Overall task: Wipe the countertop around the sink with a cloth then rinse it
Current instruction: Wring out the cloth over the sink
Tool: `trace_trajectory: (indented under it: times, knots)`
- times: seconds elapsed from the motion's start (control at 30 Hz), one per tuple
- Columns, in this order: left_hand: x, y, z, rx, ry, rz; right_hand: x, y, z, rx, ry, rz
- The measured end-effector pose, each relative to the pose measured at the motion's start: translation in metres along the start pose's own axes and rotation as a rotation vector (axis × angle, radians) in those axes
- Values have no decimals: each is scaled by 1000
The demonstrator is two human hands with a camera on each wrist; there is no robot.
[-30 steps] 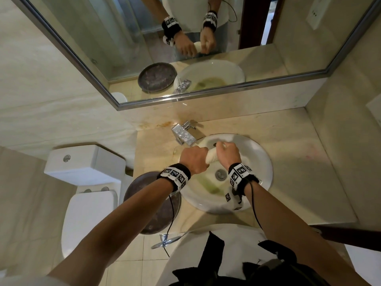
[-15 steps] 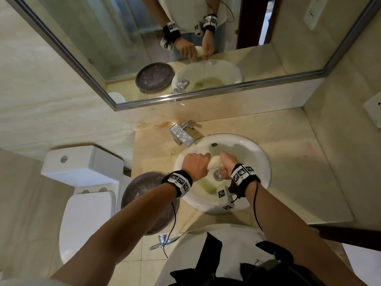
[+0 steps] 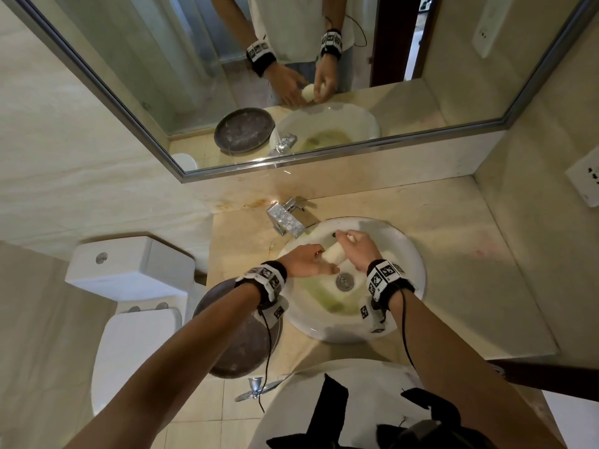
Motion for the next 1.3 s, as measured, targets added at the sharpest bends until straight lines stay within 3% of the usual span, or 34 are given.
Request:
trace_trajectory:
  times: [0.07, 0.17, 0.4, 0.57, 0.73, 0.9, 1.0, 1.17, 1.3]
  knots:
    - [6, -3, -1, -5, -59, -298, 7, -8, 4, 97, -5, -55]
    - [21, -4, -4, -30, -75, -523, 15, -22, 7, 179, 0, -42]
    - [26, 29, -19, -65, -291, -1070, 34, -92, -17, 416, 49, 239]
    - [30, 49, -30, -101, -456, -1162, 42, -123, -32, 484, -14, 329]
    - [39, 53, -39, -32, -593, -1218, 47, -132, -43, 586, -13, 201]
    - [40, 50, -44, -50, -434, -771, 35, -135, -44, 628, -3, -117]
    - [38, 44, -41, 17, -307, -617, 29, -125, -43, 557, 51, -287]
    - [35, 40, -37, 68, -110, -407, 25, -102, -36, 409, 190, -304]
    - [35, 36, -29, 159, 111, -295, 27, -89, -31, 296, 215, -286]
Point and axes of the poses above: each hand's wrist, its own z-axis towards the middle knuckle, its own x-axis out of the back of the hand, y = z × x, the point moved 8 cm from there along z, towards the middle knuckle, and after that the axes turned 8 degrees about -z, right-handed, at the moved point
